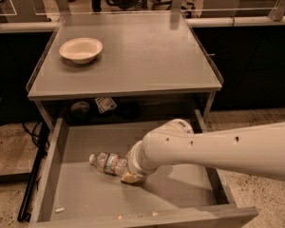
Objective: Pick water bottle from top drawer and place on counter
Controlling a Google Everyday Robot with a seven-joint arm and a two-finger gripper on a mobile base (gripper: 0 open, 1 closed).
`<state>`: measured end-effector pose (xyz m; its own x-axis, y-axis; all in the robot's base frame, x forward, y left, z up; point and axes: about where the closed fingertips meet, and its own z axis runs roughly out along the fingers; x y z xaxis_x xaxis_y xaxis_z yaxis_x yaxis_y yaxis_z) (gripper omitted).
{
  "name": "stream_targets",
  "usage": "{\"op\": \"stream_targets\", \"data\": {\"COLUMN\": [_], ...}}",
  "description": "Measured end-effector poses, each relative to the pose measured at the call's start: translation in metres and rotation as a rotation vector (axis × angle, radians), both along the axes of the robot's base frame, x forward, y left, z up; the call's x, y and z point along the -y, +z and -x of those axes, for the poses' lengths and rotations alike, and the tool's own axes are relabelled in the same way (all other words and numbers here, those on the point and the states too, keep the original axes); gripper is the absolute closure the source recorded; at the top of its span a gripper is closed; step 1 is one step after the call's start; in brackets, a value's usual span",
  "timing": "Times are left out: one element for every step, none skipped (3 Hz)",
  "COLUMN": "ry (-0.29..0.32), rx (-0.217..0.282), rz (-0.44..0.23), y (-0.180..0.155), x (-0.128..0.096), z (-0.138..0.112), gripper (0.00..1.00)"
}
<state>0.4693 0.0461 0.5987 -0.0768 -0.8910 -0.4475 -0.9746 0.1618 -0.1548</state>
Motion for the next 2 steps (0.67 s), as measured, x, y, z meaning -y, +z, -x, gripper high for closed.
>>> {"op": "stream_targets", "data": {"ry": [0.008, 0.007], "rx": [-0.005, 0.013], "rz": [0.000, -0.034], "y": [0.004, 0.031], "x": [0.005, 0.017], "z": [-0.001, -0.005], "gripper": [1.00, 1.00]}}
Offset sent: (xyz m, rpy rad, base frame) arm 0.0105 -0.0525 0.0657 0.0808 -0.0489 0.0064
